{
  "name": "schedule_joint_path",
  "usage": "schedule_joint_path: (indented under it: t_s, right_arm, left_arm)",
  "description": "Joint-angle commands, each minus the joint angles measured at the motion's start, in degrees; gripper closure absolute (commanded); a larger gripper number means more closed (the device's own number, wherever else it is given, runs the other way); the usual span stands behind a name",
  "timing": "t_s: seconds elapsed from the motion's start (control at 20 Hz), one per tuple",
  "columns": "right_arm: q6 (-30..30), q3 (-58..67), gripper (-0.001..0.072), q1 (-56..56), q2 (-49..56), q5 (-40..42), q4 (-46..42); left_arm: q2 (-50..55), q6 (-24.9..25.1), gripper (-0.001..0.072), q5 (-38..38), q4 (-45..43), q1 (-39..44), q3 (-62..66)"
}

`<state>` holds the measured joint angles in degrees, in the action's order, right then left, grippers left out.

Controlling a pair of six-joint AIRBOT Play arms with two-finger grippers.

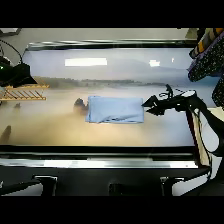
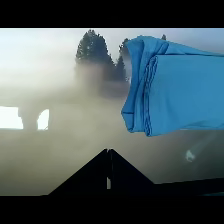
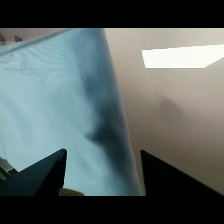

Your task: Fold the clothes and pants, and hang the long-sleeved shirts on hangers.

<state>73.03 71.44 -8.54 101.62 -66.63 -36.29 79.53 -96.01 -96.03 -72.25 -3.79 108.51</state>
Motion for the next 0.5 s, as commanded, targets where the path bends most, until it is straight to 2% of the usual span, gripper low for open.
schedule_joint_path:
  t_s: [0.0,0.05,0.15,0.2,0.25,0.3,0.45]
  right_arm:
    - [0.28,-0.33,0.0197,3.23,1.75,2.32,0.28]
    - [0.26,-0.33,0.0198,3.98,1.77,2.47,0.04]
    - [0.66,-0.33,0.0296,5.31,1.77,3.08,-0.76]
    - [0.74,-0.33,0.0406,5.60,1.73,3.17,-0.22]
    - [0.74,-0.33,0.0564,5.53,1.53,3.15,0.33]
    - [0.63,-0.31,0.0677,5.51,0.79,3.39,0.72]
    - [1.46,2.75,0.0681,5.51,-2.97,3.48,1.07]
  left_arm:
    - [0.02,-0.02,0.0690,0.09,0.00,-0.04,-0.02]
    - [0.02,0.00,0.0689,0.11,0.00,-0.04,-0.02]
    - [0.00,-0.66,0.0690,0.07,0.09,-0.04,0.00]
    - [0.00,-0.66,0.0689,0.04,0.42,-0.04,0.00]
    - [0.00,-0.66,0.0689,0.04,0.44,-0.04,0.00]
    - [0.00,-0.66,0.0689,0.00,0.46,-0.04,0.00]
    - [-0.02,-0.63,0.0690,-0.02,0.44,-0.04,0.00]
